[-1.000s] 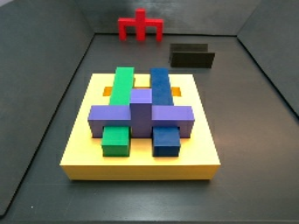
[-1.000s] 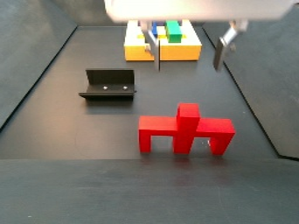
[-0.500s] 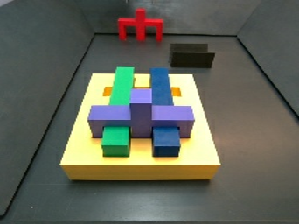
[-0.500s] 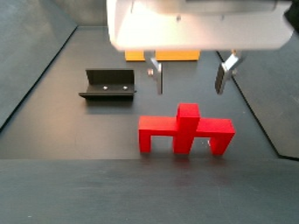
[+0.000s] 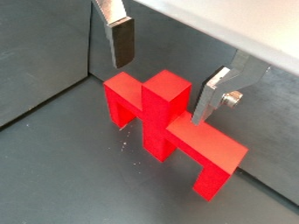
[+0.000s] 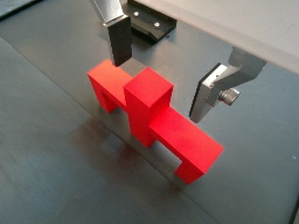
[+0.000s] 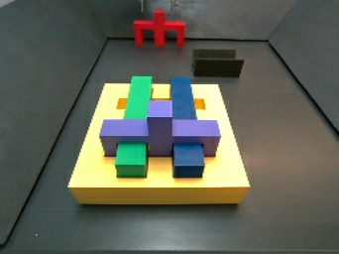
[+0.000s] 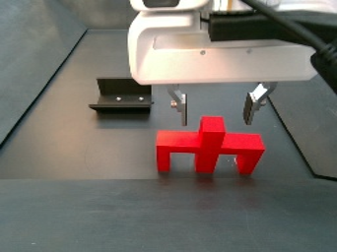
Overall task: Pick up the red object. Move up. Move to above the board. Insert the red object.
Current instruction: Pick up the red object.
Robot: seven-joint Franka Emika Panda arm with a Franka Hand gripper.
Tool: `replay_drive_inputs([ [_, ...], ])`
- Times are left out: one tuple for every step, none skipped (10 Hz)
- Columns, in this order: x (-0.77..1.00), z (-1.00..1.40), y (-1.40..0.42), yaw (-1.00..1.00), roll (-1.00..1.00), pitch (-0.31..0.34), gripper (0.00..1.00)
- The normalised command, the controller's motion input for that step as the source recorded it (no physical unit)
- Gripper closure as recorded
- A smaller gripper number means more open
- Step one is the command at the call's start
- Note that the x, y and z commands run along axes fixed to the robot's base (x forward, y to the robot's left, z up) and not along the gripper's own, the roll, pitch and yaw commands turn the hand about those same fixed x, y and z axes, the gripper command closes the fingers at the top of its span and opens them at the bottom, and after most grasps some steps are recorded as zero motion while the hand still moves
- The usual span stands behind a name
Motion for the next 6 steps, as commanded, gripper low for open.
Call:
replay_drive_inputs([
  [0.00,-0.20,0.10,0.00,0.04,0.000,0.00],
  [0.00,-0.21,0.11,0.00,0.05,0.000,0.00],
  [0.00,-0.22,0.11,-0.05,0.09,0.000,0.00],
  [0.03,-0.17,0.05,-0.10,0.10,0.000,0.00],
  [0.01,-0.15,0.05,-0.14,0.08,0.000,0.00],
  [0.00,-0.13,0.08,-0.13,0.03,0.000,0.00],
])
